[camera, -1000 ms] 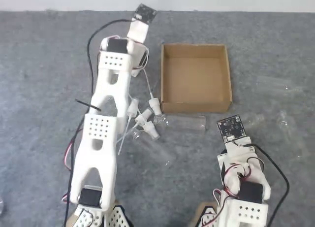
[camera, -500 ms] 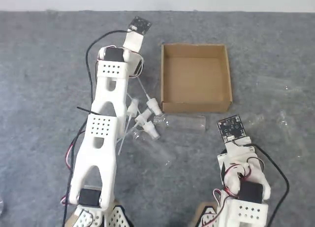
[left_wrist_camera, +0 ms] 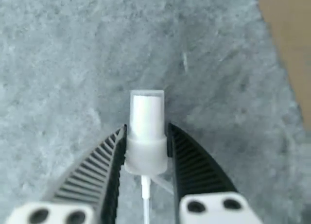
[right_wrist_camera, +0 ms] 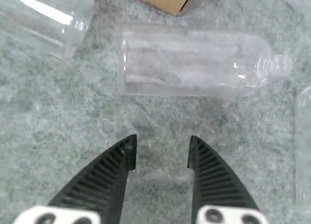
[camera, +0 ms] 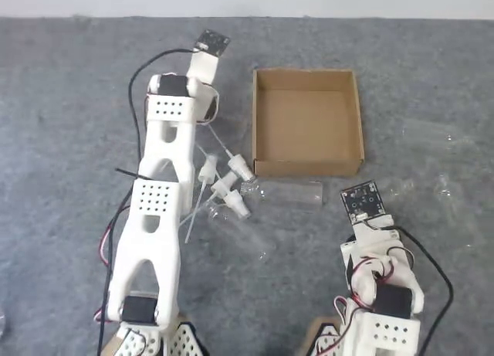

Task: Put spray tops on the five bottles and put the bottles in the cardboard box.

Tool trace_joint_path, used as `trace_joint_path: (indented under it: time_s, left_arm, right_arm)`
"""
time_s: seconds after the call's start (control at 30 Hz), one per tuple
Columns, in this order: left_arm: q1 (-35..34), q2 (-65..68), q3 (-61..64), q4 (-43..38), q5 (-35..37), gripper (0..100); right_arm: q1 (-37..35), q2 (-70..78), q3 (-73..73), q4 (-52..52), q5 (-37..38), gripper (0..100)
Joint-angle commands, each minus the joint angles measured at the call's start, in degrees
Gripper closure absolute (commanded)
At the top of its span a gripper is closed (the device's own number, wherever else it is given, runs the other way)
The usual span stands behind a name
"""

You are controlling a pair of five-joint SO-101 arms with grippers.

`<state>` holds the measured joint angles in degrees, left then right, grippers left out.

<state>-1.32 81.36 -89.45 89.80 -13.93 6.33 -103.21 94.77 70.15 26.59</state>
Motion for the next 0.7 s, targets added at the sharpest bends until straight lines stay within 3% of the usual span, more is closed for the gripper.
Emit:
trace_joint_path:
  time_s: [0.0, 0.3, 0.67]
  left_arm:
    - [0.4, -4.0, -6.3, 5.0, 1.4, 98]
    - [0.7, -17.9, -6.4, 10.2, 8.3, 98]
    - [-3.9, -33.5, -5.6, 11.0, 8.6, 98]
  right_arm:
    - [-0.2, -0.7, -0.3, 0.2, -0.2, 86.0]
    - [-0.2, -0.7, -0.3, 0.2, -0.2, 86.0]
    - [-0.2, -0.7, -0.2, 0.3, -0.2, 86.0]
